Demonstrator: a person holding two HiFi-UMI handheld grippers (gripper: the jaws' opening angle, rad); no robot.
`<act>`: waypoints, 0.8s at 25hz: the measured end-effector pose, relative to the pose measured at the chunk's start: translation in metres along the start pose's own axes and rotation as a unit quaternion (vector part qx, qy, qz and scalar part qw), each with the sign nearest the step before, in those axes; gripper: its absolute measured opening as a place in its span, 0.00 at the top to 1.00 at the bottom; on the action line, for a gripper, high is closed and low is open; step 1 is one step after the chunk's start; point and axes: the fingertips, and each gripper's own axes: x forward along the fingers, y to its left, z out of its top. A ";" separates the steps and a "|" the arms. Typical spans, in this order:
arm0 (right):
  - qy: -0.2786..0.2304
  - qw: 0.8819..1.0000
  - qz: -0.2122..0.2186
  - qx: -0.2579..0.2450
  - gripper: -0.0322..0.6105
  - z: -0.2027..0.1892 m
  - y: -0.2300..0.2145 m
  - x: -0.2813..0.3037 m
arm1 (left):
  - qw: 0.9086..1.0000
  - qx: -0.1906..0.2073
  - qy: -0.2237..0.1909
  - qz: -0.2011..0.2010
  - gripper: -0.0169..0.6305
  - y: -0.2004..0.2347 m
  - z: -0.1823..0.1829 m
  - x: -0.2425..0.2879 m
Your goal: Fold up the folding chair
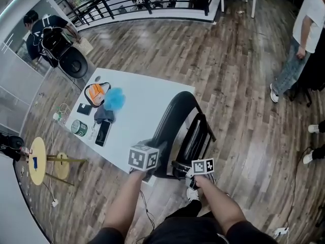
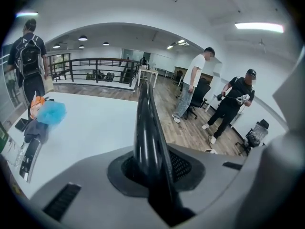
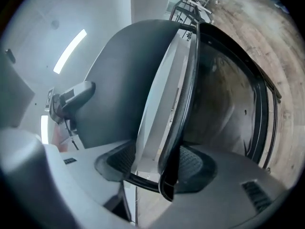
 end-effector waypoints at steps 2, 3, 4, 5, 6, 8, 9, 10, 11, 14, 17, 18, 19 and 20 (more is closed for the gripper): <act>0.000 1.000 -0.004 0.002 0.54 0.000 -0.001 0.005 | 1.000 -0.005 -0.001 0.001 0.84 0.006 -0.001 0.000; -0.001 1.000 -0.004 0.003 0.54 -0.001 -0.001 0.005 | 1.000 -0.007 -0.001 -0.001 0.84 0.007 -0.002 0.000; -0.003 1.000 -0.003 0.004 0.54 -0.001 -0.001 0.004 | 1.000 -0.008 0.000 -0.004 0.84 0.006 -0.003 -0.001; -0.004 1.000 -0.001 0.007 0.54 -0.001 0.000 0.004 | 1.000 -0.008 -0.001 -0.004 0.84 0.005 -0.003 -0.001; -0.005 1.000 0.000 0.008 0.54 -0.001 0.001 0.004 | 1.000 -0.006 -0.002 -0.003 0.84 0.005 -0.003 0.000; -0.010 1.000 -0.016 0.000 0.54 0.001 -0.001 0.002 | 1.000 0.001 -0.008 0.011 0.82 0.007 0.000 -0.001; -0.016 0.999 -0.037 -0.011 0.53 0.001 -0.005 -0.003 | 0.999 0.016 -0.017 0.030 0.78 0.010 0.003 -0.005; -0.023 0.997 -0.064 -0.026 0.51 0.000 -0.011 -0.010 | 0.997 0.039 -0.030 0.059 0.70 0.014 0.006 -0.013; -0.030 0.995 -0.091 -0.041 0.51 0.000 -0.018 -0.021 | 0.993 0.066 -0.046 0.091 0.57 0.019 0.010 -0.025; -0.063 0.982 -0.156 -0.087 0.50 0.008 -0.024 -0.072 | 0.977 0.112 -0.087 0.160 0.46 0.019 0.014 -0.070; -0.110 0.967 -0.179 -0.147 0.50 0.023 0.001 -0.135 | 0.961 0.127 -0.127 0.210 0.47 0.004 0.013 -0.110; -0.126 0.959 -0.186 -0.174 0.50 0.027 0.015 -0.157 | 0.960 0.121 -0.145 0.207 0.47 -0.010 0.013 -0.118; -0.143 0.949 -0.193 -0.204 0.50 0.031 0.029 -0.180 | 0.961 0.111 -0.165 0.194 0.47 -0.028 0.013 -0.122; -0.159 0.938 -0.200 -0.234 0.50 0.034 0.044 -0.203 | 0.961 0.101 -0.189 0.178 0.47 -0.049 0.014 -0.125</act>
